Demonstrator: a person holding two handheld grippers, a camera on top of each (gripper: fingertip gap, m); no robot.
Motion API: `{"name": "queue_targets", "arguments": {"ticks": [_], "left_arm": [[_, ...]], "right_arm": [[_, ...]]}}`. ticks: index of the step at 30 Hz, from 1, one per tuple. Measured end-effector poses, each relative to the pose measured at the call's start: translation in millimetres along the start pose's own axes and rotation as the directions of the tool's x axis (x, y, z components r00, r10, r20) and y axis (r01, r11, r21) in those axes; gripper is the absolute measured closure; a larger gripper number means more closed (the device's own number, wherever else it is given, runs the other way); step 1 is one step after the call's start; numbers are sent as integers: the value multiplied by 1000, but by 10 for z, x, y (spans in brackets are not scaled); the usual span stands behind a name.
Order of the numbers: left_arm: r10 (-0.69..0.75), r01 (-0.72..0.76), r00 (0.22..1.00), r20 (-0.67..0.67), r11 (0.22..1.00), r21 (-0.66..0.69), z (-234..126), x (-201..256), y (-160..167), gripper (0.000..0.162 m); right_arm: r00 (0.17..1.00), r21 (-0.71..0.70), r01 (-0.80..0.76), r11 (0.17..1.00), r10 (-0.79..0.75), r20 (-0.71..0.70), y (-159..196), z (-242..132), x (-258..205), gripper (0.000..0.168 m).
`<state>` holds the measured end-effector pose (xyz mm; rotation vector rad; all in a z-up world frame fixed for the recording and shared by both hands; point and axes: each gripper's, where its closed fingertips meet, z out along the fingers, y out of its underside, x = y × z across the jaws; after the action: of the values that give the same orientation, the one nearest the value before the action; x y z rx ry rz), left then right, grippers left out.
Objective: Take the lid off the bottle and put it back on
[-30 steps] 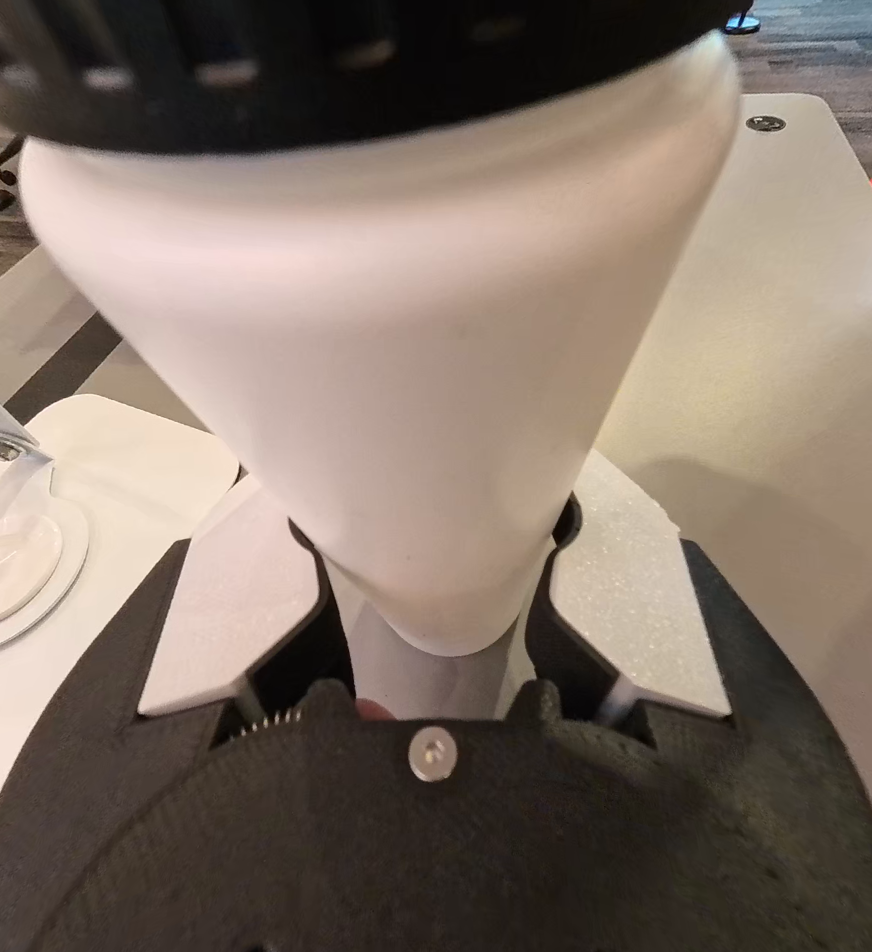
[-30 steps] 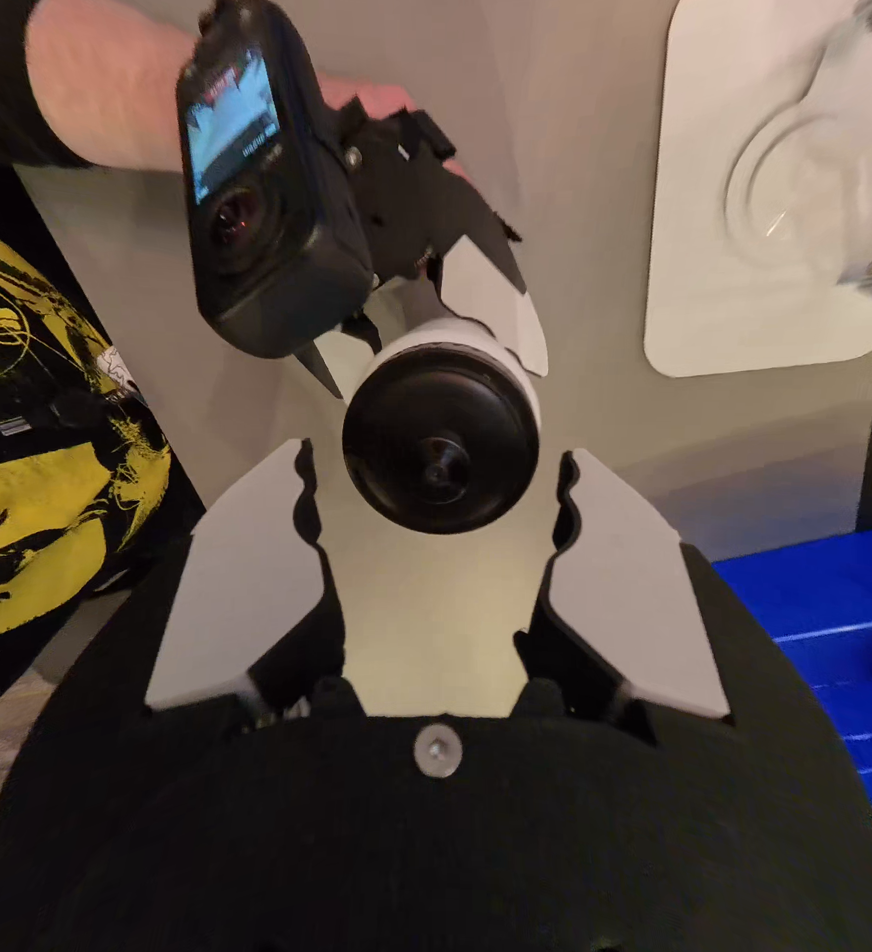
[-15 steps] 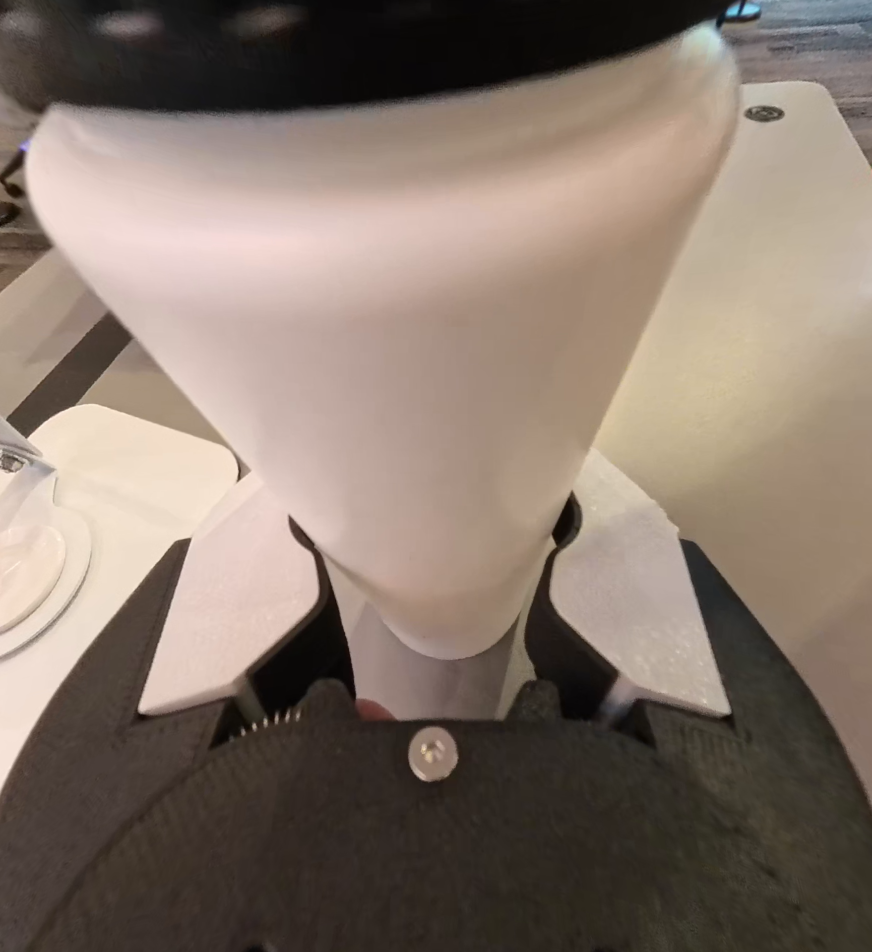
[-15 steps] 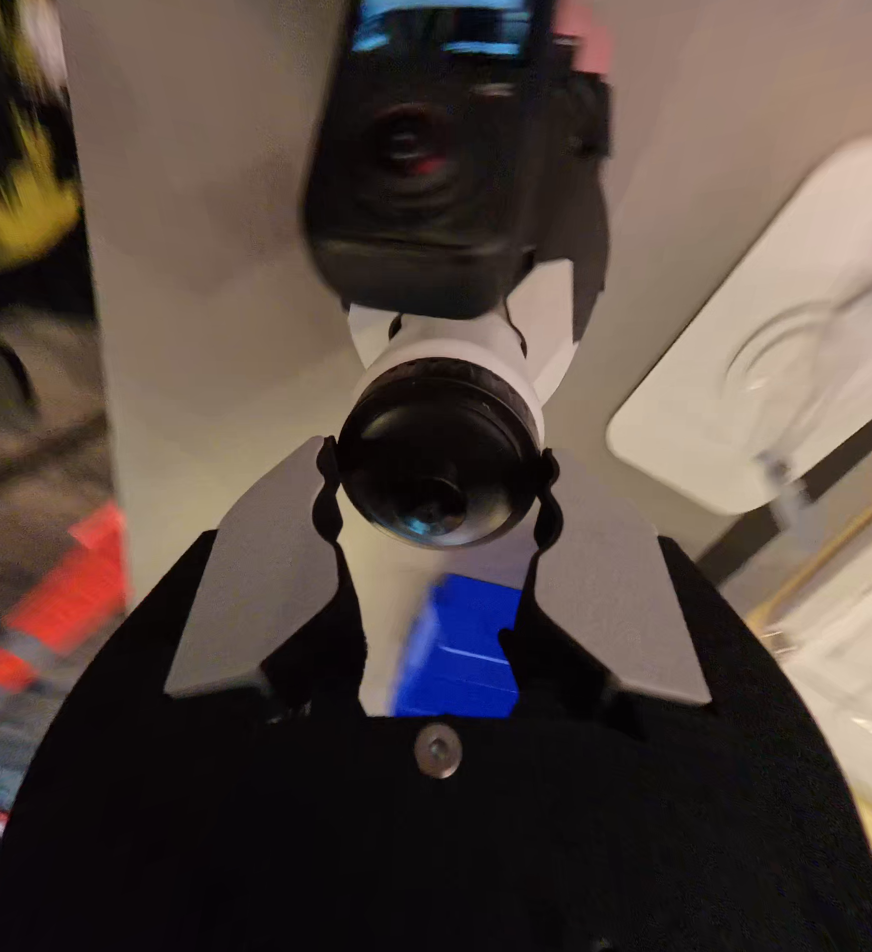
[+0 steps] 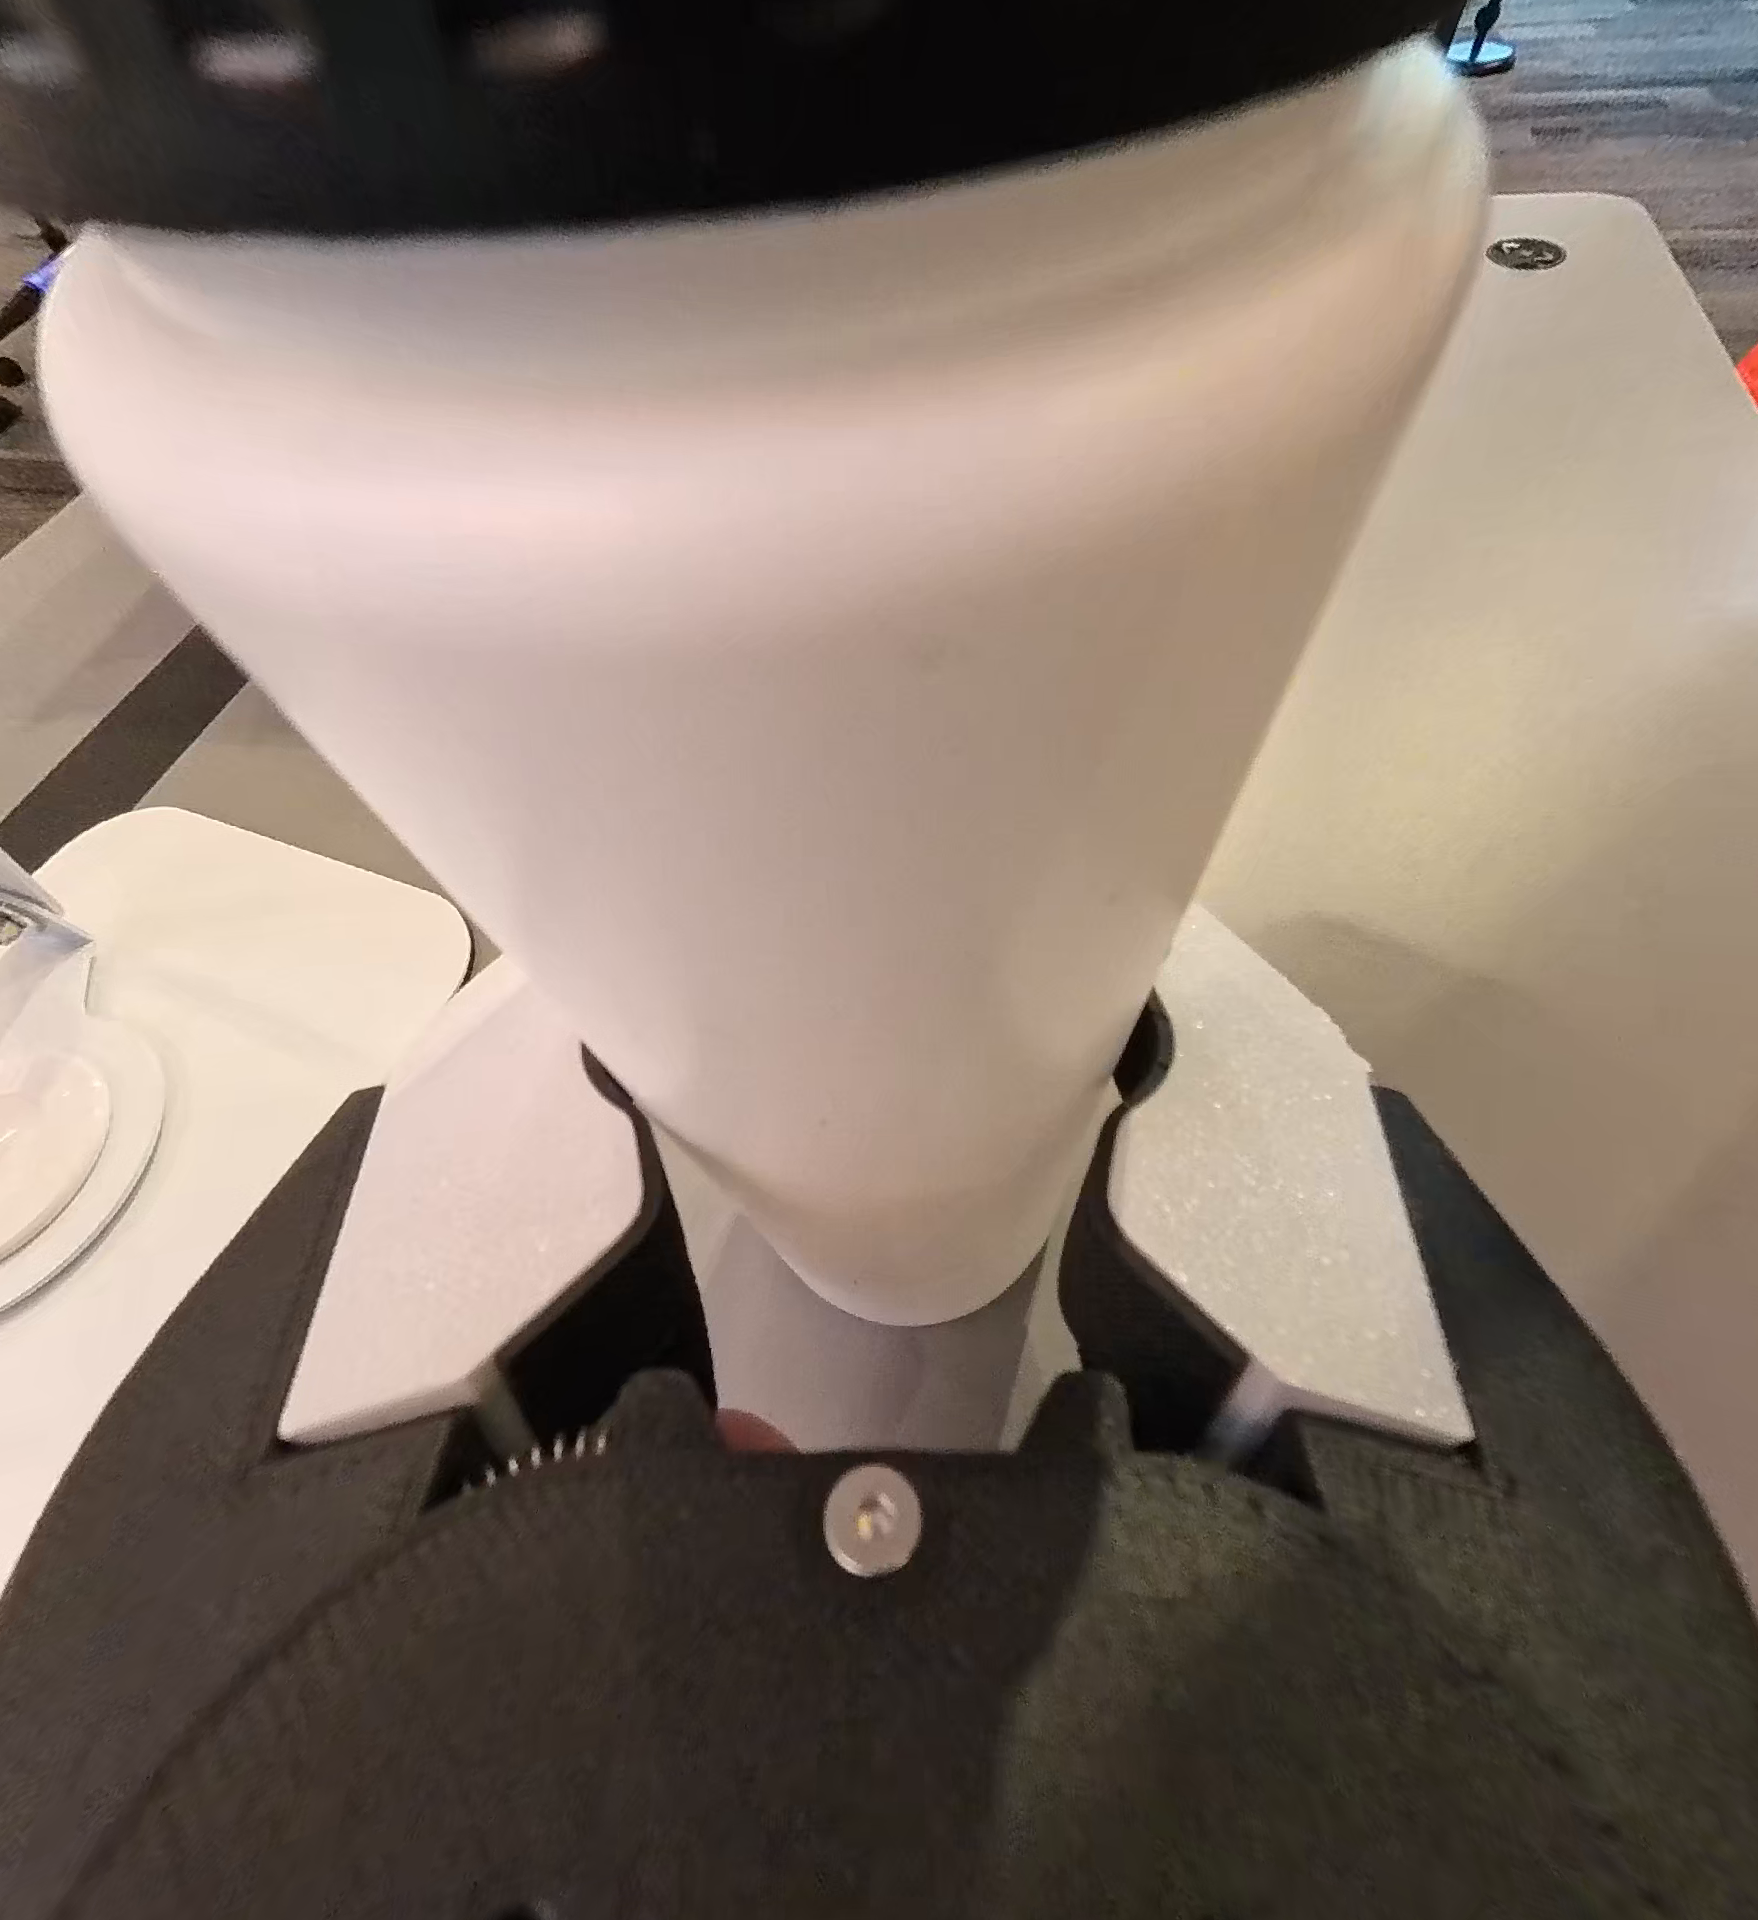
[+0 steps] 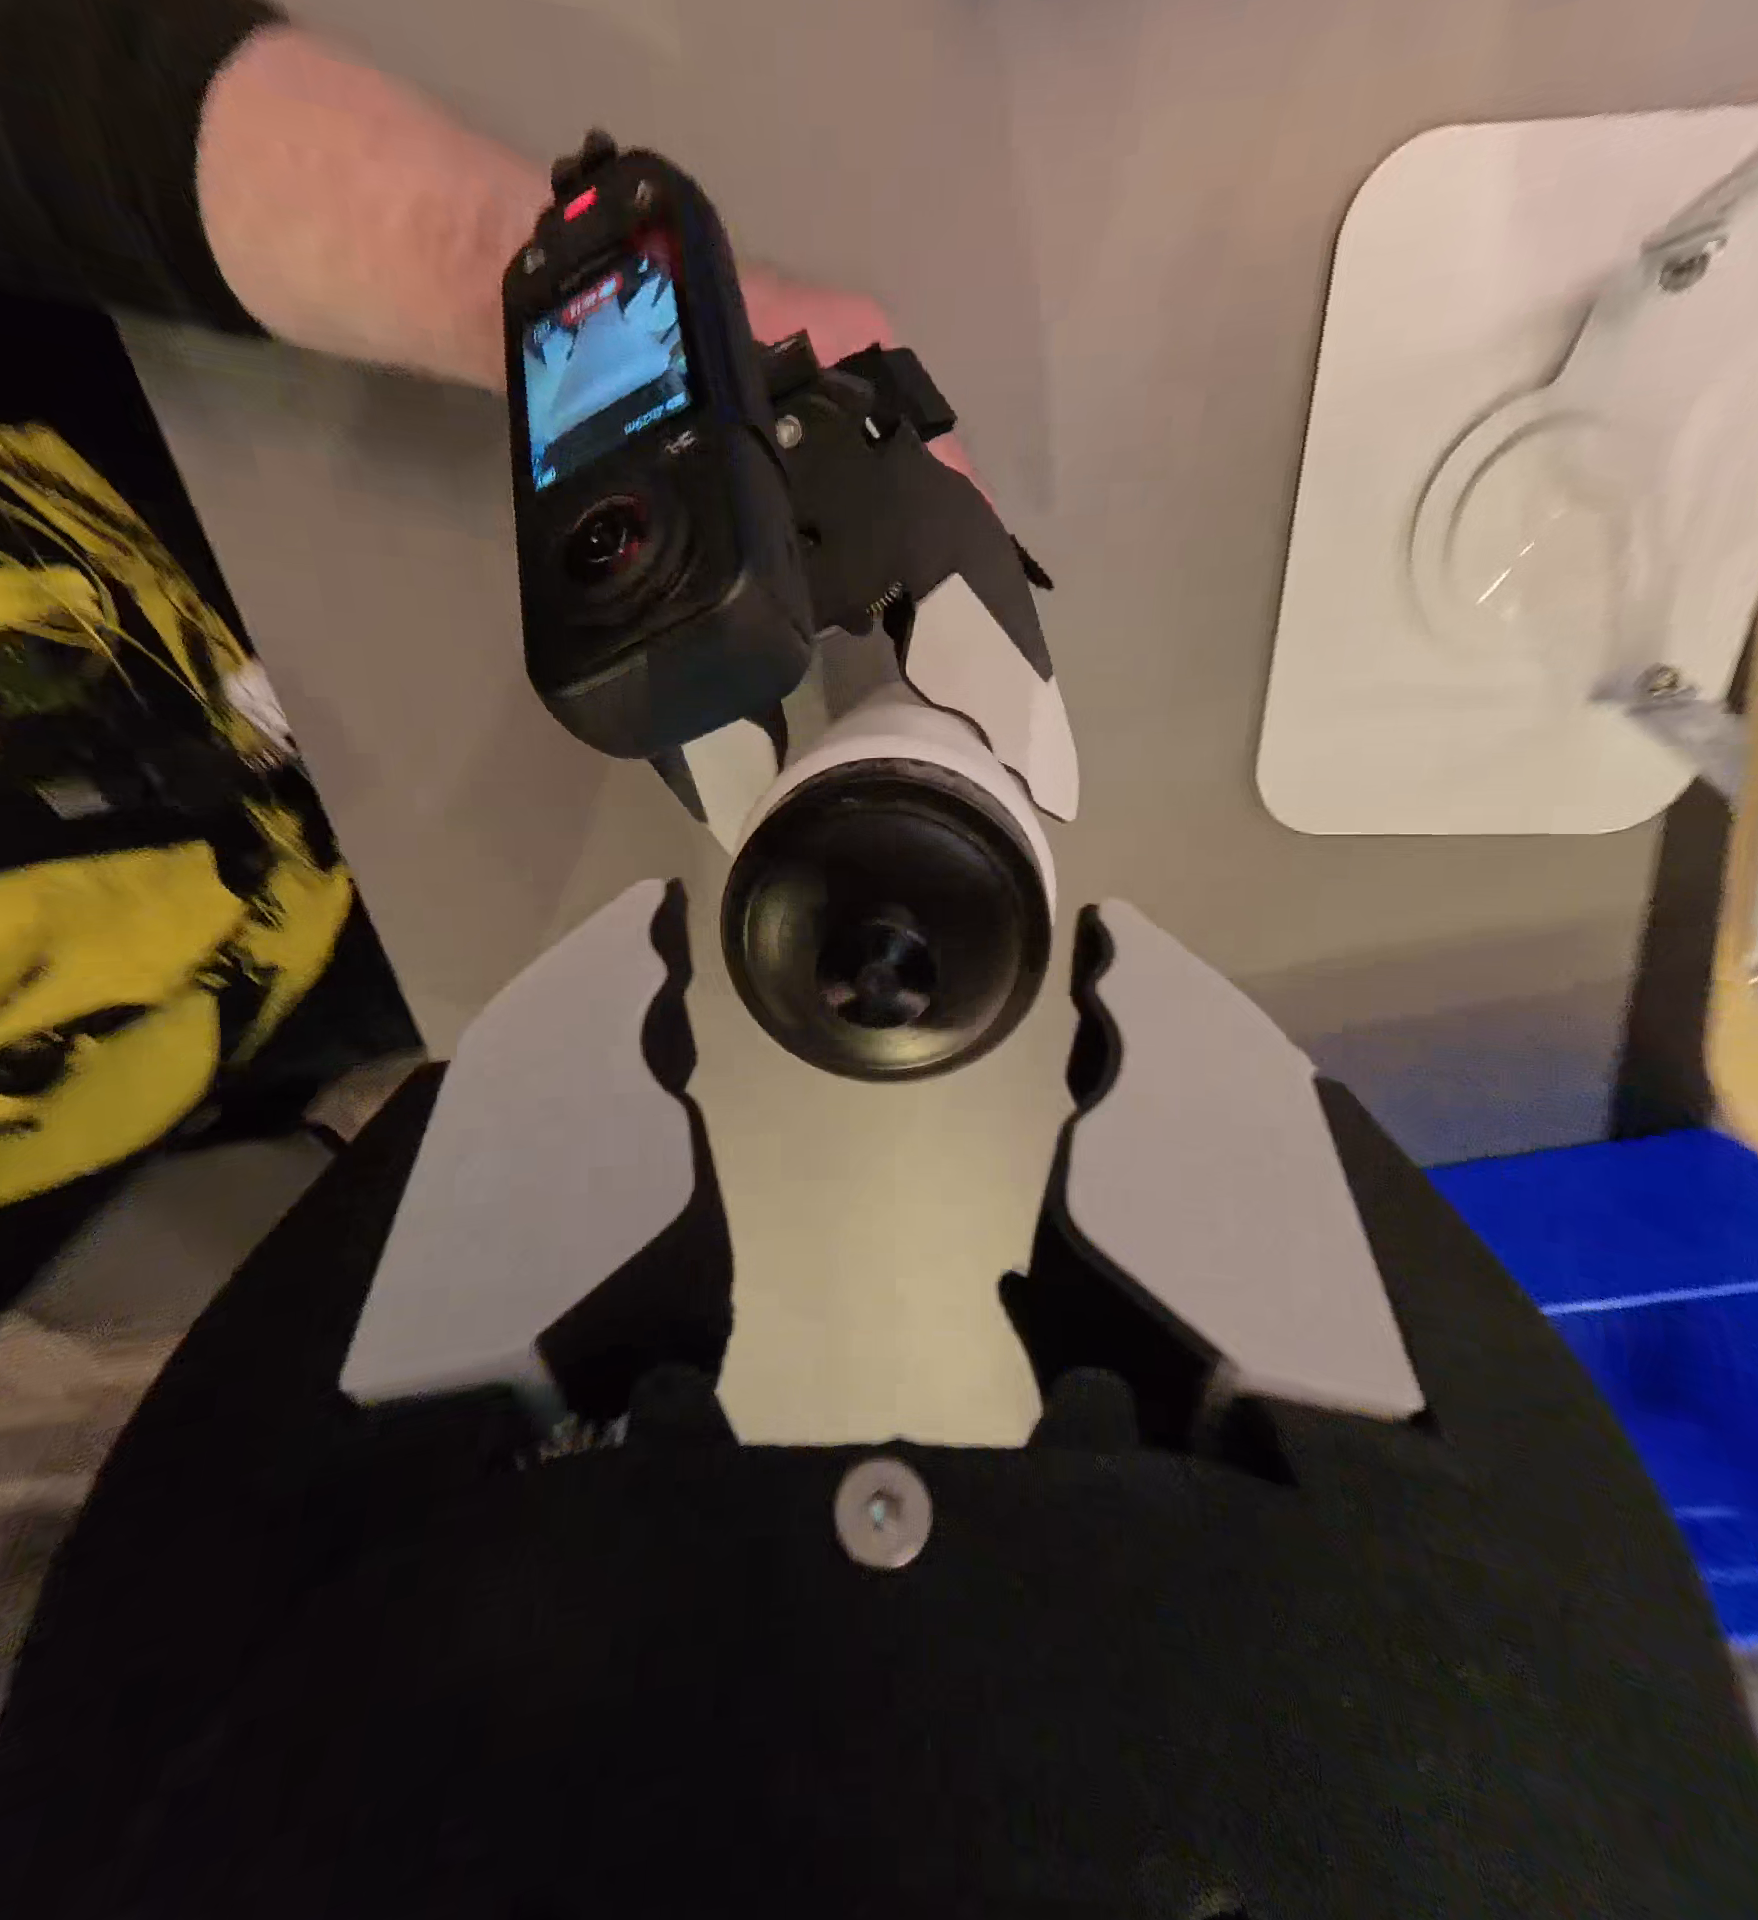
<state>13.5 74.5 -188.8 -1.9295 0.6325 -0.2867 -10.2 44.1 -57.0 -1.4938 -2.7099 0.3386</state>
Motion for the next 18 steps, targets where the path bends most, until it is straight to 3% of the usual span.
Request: {"name": "queue_targets", "arguments": {"ticks": [6,11,15,18], "left_arm": [[1,-1,1000,1,1000,-1,1,2,-1,71],[-4,4,1000,-1,1000,0,-4,-1,3,71],[7,-7,1000,-1,1000,0,4,13,-5,71],[32,-32,999,3,999,-1,7,39,-18,71]], "right_arm": [[997,-56,-83,995,83,-10,175,229,17,81],[997,-37,-63,997,65,37,121,272,5,94],[985,-133,171,976,-164,59,179,260,-16,94],[837,-291,542,788,-537,105,251,235,-36,94]]}}
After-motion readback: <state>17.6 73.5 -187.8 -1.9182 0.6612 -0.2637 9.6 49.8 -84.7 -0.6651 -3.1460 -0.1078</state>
